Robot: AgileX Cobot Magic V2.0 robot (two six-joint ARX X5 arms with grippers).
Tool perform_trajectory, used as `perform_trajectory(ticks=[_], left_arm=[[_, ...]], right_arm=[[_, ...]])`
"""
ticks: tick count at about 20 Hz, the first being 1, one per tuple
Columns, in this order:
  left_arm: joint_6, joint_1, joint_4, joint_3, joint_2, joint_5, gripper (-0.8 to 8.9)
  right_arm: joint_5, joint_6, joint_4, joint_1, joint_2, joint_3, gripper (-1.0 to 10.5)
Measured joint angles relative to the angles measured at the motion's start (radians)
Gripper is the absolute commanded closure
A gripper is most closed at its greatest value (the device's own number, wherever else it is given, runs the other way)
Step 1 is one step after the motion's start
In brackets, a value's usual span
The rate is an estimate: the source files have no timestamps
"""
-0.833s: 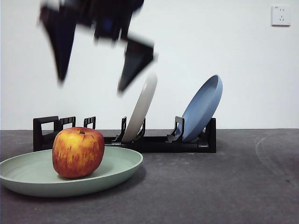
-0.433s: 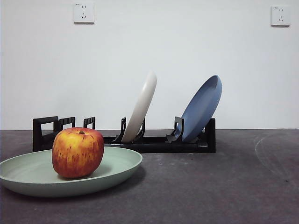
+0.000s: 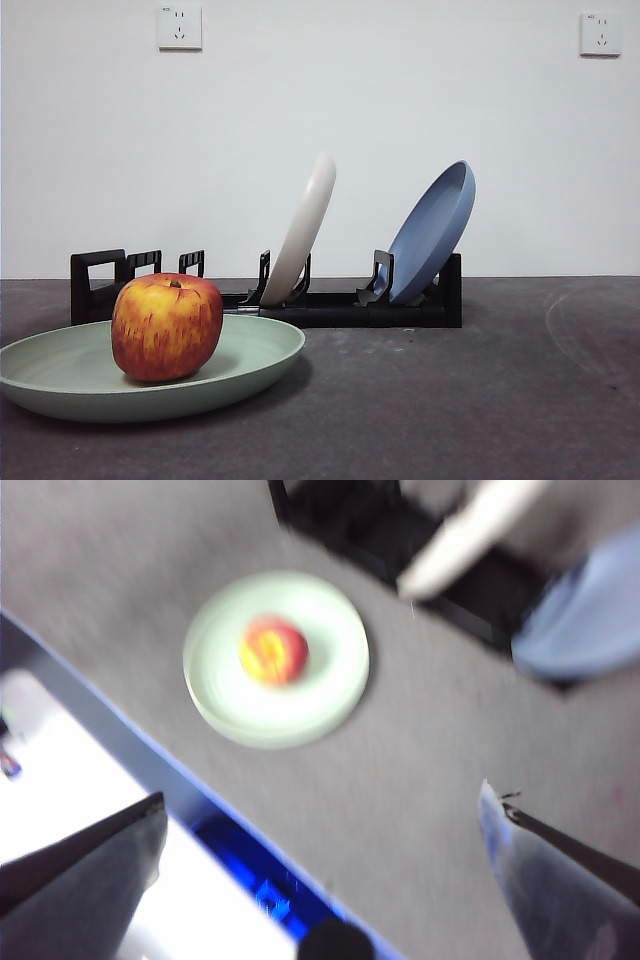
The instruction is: Take the green plate from the plate rack,put the plate on the table,take the apple from the table,put the apple in the plate
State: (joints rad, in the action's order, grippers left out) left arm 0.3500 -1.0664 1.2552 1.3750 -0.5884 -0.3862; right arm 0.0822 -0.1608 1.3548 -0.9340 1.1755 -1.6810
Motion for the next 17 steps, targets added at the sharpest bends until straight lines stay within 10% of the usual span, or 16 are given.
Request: perform_trajectory(ticks=[7, 10, 17], left_arm=[[0.061, -0.003, -0.120, -0.164, -0.087, 0.048, 5.03], [0.076, -0.004, -0.117, -0.180, -0.159, 0.049, 8.30], [0.080, -0.030, -0.131, -0.180, -0.266, 0.048, 8.22]], right_arm=[[0.051, -0.050, 0.000, 0.000, -0.264, 0.297, 3.6], [0.091, -0.076, 0.000, 0.000, -0.325, 0.312, 9.3], [0.093, -0.090, 0.000, -0.001, -0.360, 0.312, 9.6]])
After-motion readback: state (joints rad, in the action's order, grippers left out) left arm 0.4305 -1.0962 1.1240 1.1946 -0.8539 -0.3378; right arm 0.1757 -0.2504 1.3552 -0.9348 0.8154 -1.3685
